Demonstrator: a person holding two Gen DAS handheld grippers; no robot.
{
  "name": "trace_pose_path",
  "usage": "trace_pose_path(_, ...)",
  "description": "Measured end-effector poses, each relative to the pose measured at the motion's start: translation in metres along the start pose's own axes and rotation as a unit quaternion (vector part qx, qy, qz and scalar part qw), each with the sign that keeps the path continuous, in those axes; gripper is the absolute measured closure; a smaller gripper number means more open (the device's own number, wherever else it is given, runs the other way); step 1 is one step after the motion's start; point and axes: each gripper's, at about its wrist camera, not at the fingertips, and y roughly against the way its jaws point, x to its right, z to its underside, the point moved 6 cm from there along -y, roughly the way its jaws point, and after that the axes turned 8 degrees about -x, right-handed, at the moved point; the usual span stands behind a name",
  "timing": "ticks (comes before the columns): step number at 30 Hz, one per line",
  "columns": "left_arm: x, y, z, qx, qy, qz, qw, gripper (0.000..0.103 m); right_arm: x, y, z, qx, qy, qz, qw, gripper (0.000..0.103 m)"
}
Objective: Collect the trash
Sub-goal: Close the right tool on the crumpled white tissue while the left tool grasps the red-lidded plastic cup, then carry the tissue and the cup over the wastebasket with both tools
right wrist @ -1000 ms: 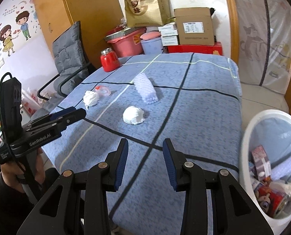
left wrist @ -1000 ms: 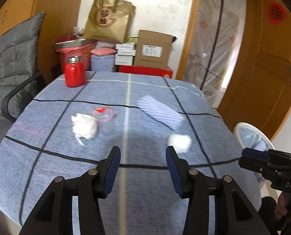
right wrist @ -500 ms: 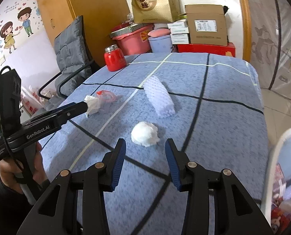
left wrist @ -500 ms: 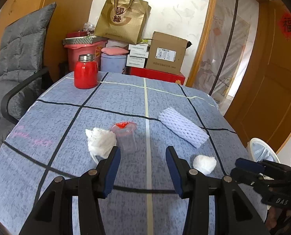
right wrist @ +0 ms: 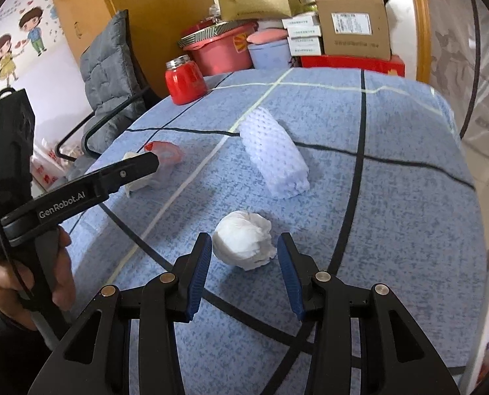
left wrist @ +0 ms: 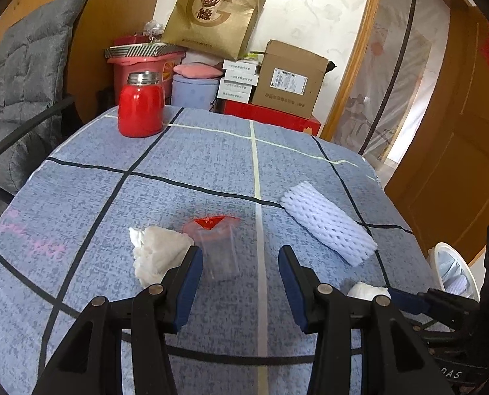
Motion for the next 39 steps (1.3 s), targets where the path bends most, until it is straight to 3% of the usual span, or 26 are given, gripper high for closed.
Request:
trace_pose_path(2,0.0,-0.005,-0.001,-0.004,0.004,-0.002,1.0,0.055,0.001,-0.001,0.0,-0.001,-0.003,-0.005,1.0,0.061)
trace_pose_path(7,-0.001,-0.015,-0.003,-0.015,0.014,-0.008,0.9998,0.055,0.0,0.002,-0.001,0.004,0.001,-0.011,1.0,0.076)
trace_pose_path(13,-0.003,-0.028,-0.003,-0.038,0.015,-0.039,0.9984,0.056,0.004,0.01,0.002,0.016,-0.003,-0.015,1.0,0.078)
trace_pose_path(17,-0.002,-0.033,-0.002,-0.047,0.01,-0.048,0.9977,0.075,0.007,0.015,0.004,0.02,-0.008,-0.017,1.0,0.078)
trace_pose_path(22,0.0,-0.033,-0.001,-0.047,0.004,-0.049,0.9977,0.075,0.011,0.025,0.007,0.028,-0.015,-0.015,0.999,0.078)
trace_pose_path(39,0.066,0.012,0.037,-0.034,-0.054,0.015,0.9979,0.075,0.034,0.08,0.03,0.061,-0.038,0.017,0.997,0.078)
